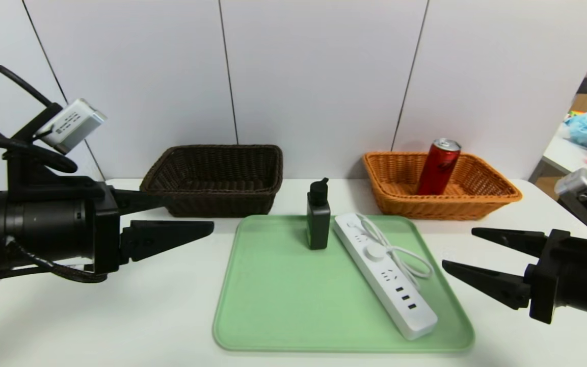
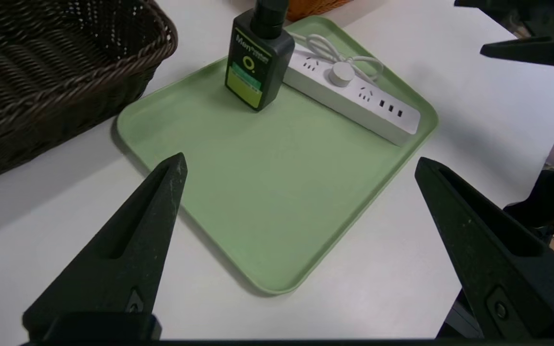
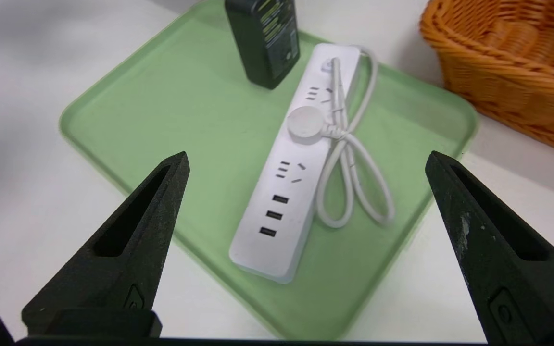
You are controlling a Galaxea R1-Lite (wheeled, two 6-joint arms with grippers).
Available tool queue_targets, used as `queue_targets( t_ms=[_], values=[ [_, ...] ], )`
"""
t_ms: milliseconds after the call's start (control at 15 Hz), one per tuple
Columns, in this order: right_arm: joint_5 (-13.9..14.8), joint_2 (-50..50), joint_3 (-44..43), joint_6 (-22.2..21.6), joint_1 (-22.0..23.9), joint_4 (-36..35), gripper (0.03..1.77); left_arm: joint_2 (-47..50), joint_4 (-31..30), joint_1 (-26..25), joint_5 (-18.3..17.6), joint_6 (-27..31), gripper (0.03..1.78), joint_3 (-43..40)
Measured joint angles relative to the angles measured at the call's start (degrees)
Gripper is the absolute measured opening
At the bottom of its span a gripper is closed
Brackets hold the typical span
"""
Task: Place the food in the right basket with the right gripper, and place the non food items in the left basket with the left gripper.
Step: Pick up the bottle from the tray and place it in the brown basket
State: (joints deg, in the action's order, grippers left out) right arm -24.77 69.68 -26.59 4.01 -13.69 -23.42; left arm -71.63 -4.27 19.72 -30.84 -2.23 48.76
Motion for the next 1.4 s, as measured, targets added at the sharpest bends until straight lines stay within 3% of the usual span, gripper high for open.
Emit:
queue_targets(
  t_ms=[400,533,733,867,1267,1400],
  values=[
    [0.33,2.3,1.71,0.21,-3.12,-0.12,1.7,-10.62,-10.03,7.67,1.46,0.96,1.69,0.68],
    [0.41,2.84,1.43,0.17,-3.21,-0.26,1.7,-15.25,-12.7,11.23,6.27,1.02,1.69,0.73],
    [0.5,3.72,0.49,0.0,-3.25,-0.26,1.7,-22.69,-19.8,16.69,17.42,0.89,1.69,0.73],
    [0.6,4.74,-0.74,0.04,-3.25,-0.23,1.7,-26.99,-24.33,19.54,22.71,0.96,1.69,0.79],
    [0.66,8.51,-3.15,-0.24,-3.08,-3.91,1.7,-36.91,-32.89,24.08,31.85,1.46,1.69,3.94],
    [0.71,9.92,-3.29,-0.38,-3.08,-6.6,1.7,-38.84,-33.9,24.84,32.82,1.3,1.69,4.84]
  ],
)
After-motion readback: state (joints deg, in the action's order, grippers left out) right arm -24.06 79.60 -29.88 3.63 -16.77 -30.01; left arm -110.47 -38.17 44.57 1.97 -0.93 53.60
